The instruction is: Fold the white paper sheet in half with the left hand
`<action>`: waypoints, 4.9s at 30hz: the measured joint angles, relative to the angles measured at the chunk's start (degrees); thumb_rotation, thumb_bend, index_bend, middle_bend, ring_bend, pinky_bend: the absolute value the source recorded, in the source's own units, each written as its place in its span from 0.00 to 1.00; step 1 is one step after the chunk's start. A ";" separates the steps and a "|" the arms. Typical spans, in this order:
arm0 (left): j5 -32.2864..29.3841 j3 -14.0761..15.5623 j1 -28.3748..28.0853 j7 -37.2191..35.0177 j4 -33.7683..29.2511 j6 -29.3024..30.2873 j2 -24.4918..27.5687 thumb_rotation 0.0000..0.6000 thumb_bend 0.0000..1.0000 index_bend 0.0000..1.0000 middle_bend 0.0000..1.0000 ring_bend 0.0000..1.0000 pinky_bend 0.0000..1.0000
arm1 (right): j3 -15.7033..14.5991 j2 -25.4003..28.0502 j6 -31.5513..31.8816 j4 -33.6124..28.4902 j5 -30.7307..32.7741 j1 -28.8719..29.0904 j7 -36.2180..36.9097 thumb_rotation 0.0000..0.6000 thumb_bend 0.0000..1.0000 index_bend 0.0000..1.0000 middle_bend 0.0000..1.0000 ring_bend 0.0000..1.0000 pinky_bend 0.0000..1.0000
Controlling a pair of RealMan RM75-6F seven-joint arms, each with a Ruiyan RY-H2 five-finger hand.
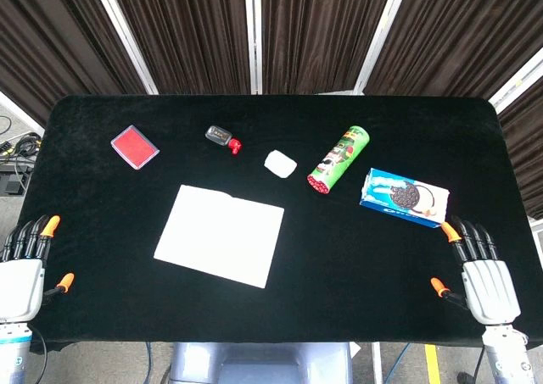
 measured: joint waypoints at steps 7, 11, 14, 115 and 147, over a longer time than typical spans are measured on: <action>0.07 0.01 -0.43 0.08 0.03 -0.60 0.01 1.00 0.21 0.00 0.00 0.00 0.00 | -0.06 0.29 -0.34 0.00 0.59 -0.19 0.43 1.00 0.09 0.00 0.00 0.00 0.00; 0.27 0.04 -0.48 -0.01 -0.10 -0.55 0.06 1.00 0.21 0.00 0.00 0.00 0.00 | -0.18 0.45 -0.57 -0.21 0.66 -0.22 0.54 1.00 0.08 0.00 0.00 0.00 0.00; 0.51 0.12 -0.55 -0.06 -0.21 -0.53 0.10 1.00 0.22 0.00 0.00 0.00 0.00 | -0.15 0.57 -0.58 -0.39 0.61 -0.20 0.55 1.00 0.08 0.00 0.00 0.00 0.00; -1.59 0.20 -21.21 28.66 7.72 -17.06 -24.81 1.00 0.54 0.00 0.00 0.00 0.00 | -0.40 3.03 -2.06 -3.62 0.94 -0.12 4.55 1.00 0.09 0.00 0.00 0.00 0.00; 2.55 -0.18 -22.58 31.27 4.71 -14.25 -25.63 1.00 0.28 0.00 0.00 0.00 0.00 | -0.85 3.59 -1.83 -4.20 0.12 -0.34 5.05 1.00 0.08 0.00 0.00 0.00 0.00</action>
